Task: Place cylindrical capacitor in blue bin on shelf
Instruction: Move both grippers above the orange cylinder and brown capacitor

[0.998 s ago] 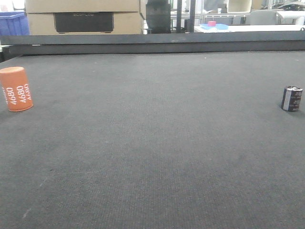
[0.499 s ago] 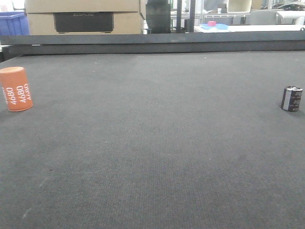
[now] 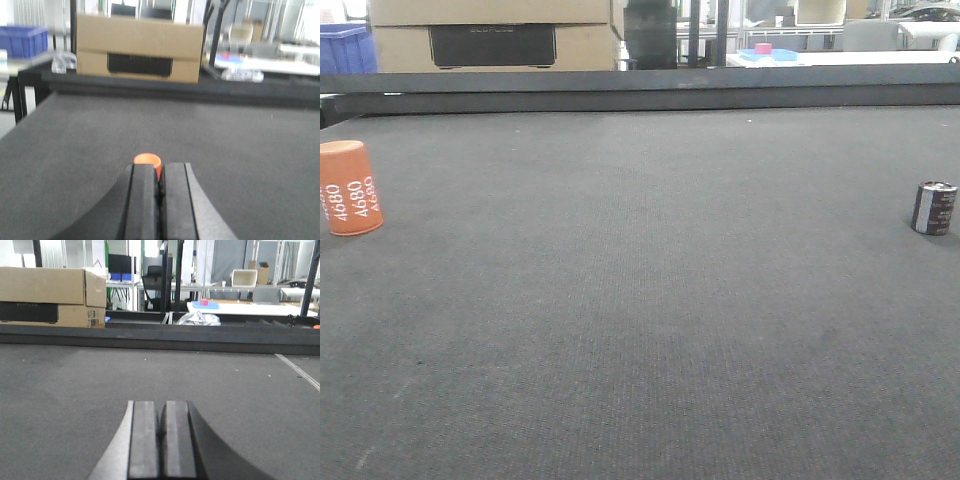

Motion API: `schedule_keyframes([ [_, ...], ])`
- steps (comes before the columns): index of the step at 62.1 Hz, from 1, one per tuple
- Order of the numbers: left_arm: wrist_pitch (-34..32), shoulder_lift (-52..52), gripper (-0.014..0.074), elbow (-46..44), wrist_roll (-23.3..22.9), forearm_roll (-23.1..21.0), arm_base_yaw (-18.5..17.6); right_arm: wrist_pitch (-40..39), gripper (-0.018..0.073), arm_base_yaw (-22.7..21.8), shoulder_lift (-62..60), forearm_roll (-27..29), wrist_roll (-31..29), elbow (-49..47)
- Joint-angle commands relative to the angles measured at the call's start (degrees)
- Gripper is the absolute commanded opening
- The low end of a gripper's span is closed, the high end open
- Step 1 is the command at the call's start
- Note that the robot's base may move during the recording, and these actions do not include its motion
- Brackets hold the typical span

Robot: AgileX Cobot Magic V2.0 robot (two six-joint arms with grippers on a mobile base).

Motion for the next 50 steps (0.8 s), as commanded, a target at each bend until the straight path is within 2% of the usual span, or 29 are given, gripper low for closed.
schedule_keyframes([
  [1,3.7,6.8,-0.0111,-6.0,-0.3,0.0,0.0,0.5,-0.0165,-0.4,5.2,-0.6,-0.1,-4.0],
  [13,12.2,23.8,-0.0111,-20.0,-0.3,0.0,0.0,3.4,-0.0165,-0.4,19.9,-0.6,-0.1,-12.7],
  [22,21.1,36.2,-0.0111,-30.9,-0.3,0.6,0.0,11.7,-0.0165,-0.4,32.8,-0.6,-0.1,-22.0],
  [33,19.8,48.8,-0.0111,-38.6,-0.3,0.7,0.0,22.8,-0.0165,-0.4,46.8,-0.6,-0.1,-32.4],
  [45,19.8,57.5,-0.0111,-41.9,-0.3,0.4,0.0,22.6,-0.0165,-0.4,56.9,1.7,-0.1,-37.7],
  [50,22.2,60.9,-0.0111,-44.1,-0.3,0.3,0.5,25.0,-0.0165,-0.4,61.2,1.8,-0.1,-40.1],
])
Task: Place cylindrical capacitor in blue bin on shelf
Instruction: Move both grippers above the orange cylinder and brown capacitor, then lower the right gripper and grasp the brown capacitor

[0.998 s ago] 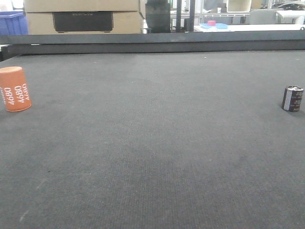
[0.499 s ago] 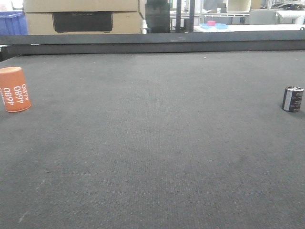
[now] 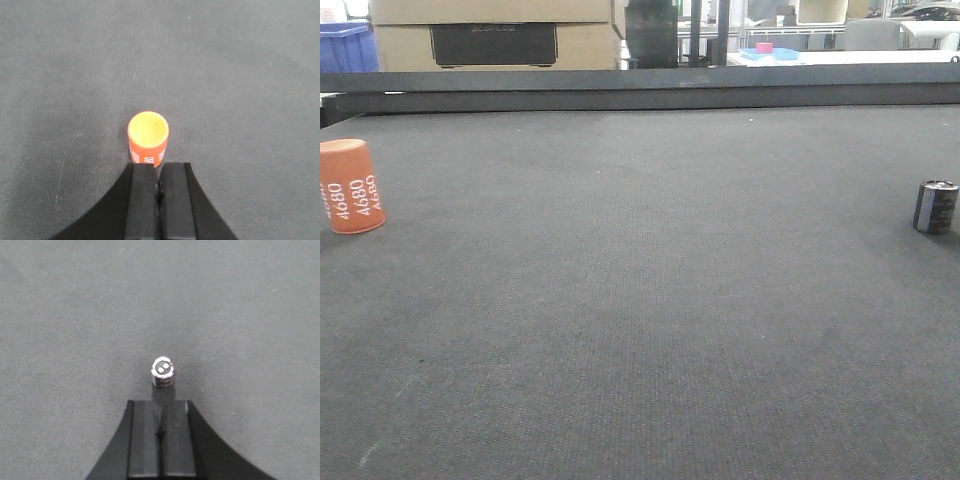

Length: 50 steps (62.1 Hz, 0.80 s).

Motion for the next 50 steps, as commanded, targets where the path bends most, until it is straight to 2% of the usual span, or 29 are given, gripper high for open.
schedule_keyframes([
  [1,1.9,2.8,-0.0111,-2.5,-0.3,-0.5,0.5,2.1,-0.0165,-0.4,4.1,0.4,-0.1,-2.8],
  [15,6.3,10.0,-0.0111,-7.9,-0.3,-1.0,2.4,15.2,-0.0165,-0.3,17.9,0.5,0.0,-13.8],
  [25,7.0,11.7,-0.0111,-8.5,-0.3,-1.4,2.5,18.6,-0.0165,0.5,26.5,-2.5,2.6,-20.9],
  [40,8.8,11.7,-0.0111,-8.5,-0.3,-1.4,2.5,20.4,-0.0164,0.5,35.7,-2.7,2.8,-28.8],
  [46,9.5,11.7,-0.0111,-8.5,-0.3,-1.4,2.5,20.9,-0.0103,0.5,38.9,-2.7,2.8,-31.8],
  [50,9.6,11.7,-0.0111,-8.5,-0.3,-1.4,2.5,21.3,0.0006,0.5,40.5,-2.7,2.8,-33.5],
])
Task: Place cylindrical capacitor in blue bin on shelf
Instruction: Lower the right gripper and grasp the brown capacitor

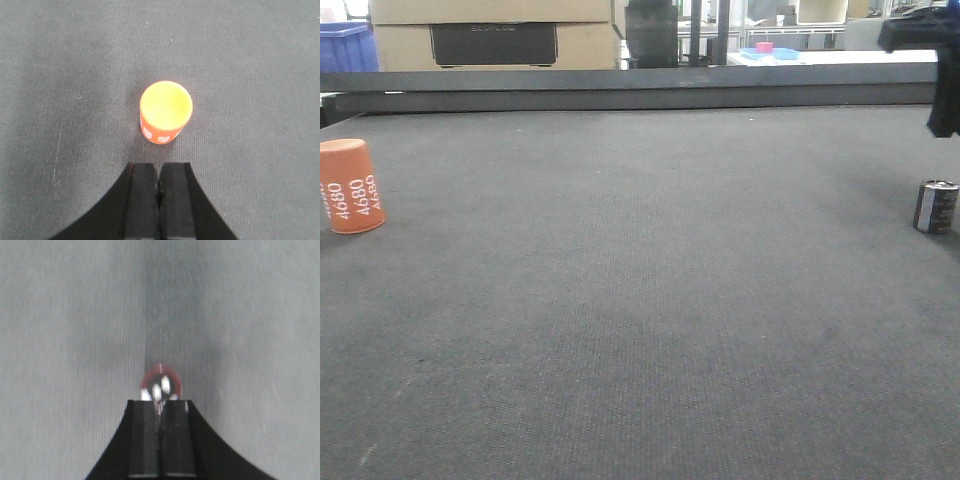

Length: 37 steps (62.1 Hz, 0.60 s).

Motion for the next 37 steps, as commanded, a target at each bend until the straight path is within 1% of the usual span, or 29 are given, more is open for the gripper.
schedule_keyframes([
  [1,0.2,-0.3,-0.0111,-0.5,-0.3,-0.4,0.1,1.0,0.0039,0.1,2.0,-0.9,0.0,-2.6],
  [2,0.2,-0.3,-0.0111,-0.5,-0.3,-0.4,0.1,1.2,0.0093,0.1,2.3,-0.9,0.0,-2.8],
  [9,0.2,-0.3,-0.0111,-0.5,-0.3,-0.4,0.1,1.9,0.0359,0.1,3.7,-0.6,0.0,-3.5],
  [11,0.2,-0.3,-0.0111,-0.5,-0.3,-0.4,0.1,2.1,0.0412,0.1,4.2,-0.9,0.0,-3.3],
  [13,0.2,-0.3,-0.0111,-0.5,-0.3,-0.4,0.1,2.3,0.0439,0.0,4.8,-0.9,0.0,-3.3],
  [19,0.2,-0.3,-0.0111,-0.5,-0.3,-0.4,0.1,2.3,0.0457,0.0,6.3,-1.0,0.0,-3.3],
  [37,0.2,-0.3,-0.0111,-0.5,-0.3,-0.4,0.1,3.1,0.0402,0.0,10.5,-1.0,0.0,-3.3],
])
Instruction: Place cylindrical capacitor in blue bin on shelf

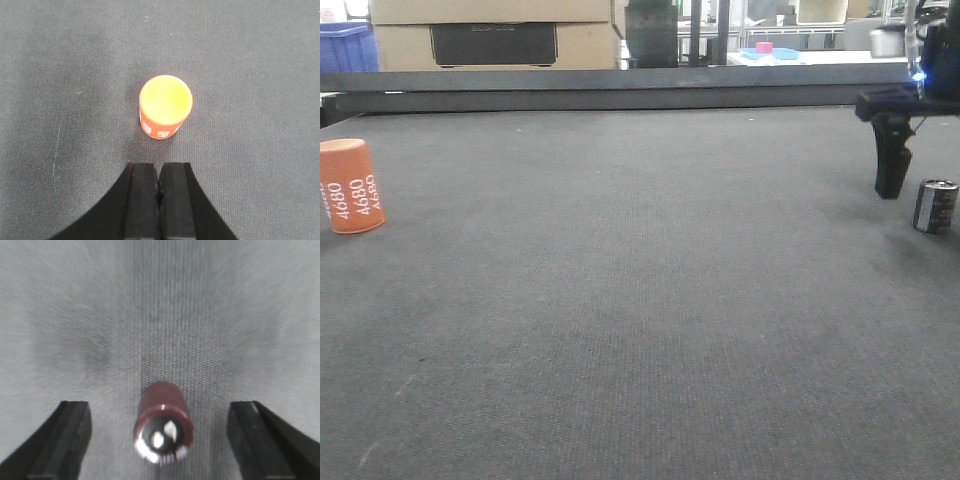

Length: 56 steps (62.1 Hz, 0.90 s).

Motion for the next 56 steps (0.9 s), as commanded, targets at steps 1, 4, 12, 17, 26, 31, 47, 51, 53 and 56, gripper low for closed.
schedule_keyframes([
  [1,-0.1,-0.3,-0.0111,-0.4,-0.3,-0.3,0.1,0.9,0.0401,-0.1,1.0,-0.9,-0.2,-0.6],
  [4,-0.1,-0.3,-0.0111,-0.4,-0.3,-0.3,0.1,1.2,0.0401,-0.1,1.2,-0.9,-0.2,-0.6],
  [12,-0.1,-0.3,-0.0111,-0.4,-0.3,-0.3,0.1,1.3,0.0401,-0.1,1.2,-0.9,-0.2,-0.6],
  [17,-0.1,-0.3,-0.0111,-0.4,-0.3,-0.3,0.1,0.9,0.0401,-0.1,1.2,-0.9,-0.2,-0.6],
  [26,-0.1,-0.3,-0.0111,-0.4,-0.3,-0.3,0.1,0.9,0.0401,-0.1,1.3,-0.9,-0.2,-0.6],
  [31,-0.1,-0.3,-0.0111,-0.4,-0.3,-0.3,0.1,0.2,0.0382,-0.1,1.4,-1.1,-0.2,-0.6],
  [47,0.0,-0.3,-0.0111,-0.4,-0.3,-0.3,0.1,-0.2,0.0106,-0.1,1.7,-1.4,-0.2,-0.6],
  [51,0.0,-0.3,-0.0111,-0.4,-0.3,-0.3,0.1,-0.2,-0.002,-0.1,1.7,-1.4,-0.2,-0.6],
  [53,0.0,-0.3,-0.0111,-0.4,-0.3,-0.3,0.1,-0.2,-0.0098,-0.1,1.7,-1.4,-0.2,-0.6],
  [56,0.0,-0.3,-0.0111,-0.4,-0.3,-0.3,0.1,-0.1,-0.0165,-0.1,1.7,-1.4,-0.2,-0.6],
])
